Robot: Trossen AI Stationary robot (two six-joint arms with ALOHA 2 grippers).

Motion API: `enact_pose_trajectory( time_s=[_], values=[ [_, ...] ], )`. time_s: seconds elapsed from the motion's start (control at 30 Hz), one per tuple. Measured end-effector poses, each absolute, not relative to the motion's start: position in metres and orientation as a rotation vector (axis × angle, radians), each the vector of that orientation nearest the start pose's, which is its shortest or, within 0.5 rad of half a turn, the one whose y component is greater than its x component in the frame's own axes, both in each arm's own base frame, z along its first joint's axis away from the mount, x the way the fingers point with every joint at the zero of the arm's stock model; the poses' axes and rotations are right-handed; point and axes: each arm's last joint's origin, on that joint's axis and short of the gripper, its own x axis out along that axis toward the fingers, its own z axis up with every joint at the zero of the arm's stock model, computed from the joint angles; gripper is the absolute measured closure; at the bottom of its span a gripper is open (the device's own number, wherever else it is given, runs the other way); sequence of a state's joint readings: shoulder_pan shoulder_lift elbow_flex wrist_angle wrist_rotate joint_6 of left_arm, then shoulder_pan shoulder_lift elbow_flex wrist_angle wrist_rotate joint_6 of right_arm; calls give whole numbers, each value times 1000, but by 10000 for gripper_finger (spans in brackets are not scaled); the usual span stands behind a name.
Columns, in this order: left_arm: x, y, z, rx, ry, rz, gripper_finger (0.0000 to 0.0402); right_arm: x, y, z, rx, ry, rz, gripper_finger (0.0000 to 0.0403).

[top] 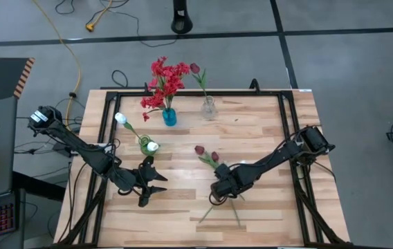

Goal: Sort flowers into vase by color
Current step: Put the right red tulip into the transparent vase

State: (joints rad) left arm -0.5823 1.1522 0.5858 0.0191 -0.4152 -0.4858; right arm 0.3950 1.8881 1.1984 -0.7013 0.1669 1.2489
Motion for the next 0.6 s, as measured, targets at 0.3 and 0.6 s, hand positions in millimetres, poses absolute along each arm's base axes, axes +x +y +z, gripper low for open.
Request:
enact_pose_trajectory(
  time_s=[0.3,0.6],
  values=[
    [200,-118,215,-213,506,-42,242,322,129,150,666,1216,-638,364],
    [200,-118,215,-213,506,-42,242,323,129,156,626,1229,-609,366]
  ],
)
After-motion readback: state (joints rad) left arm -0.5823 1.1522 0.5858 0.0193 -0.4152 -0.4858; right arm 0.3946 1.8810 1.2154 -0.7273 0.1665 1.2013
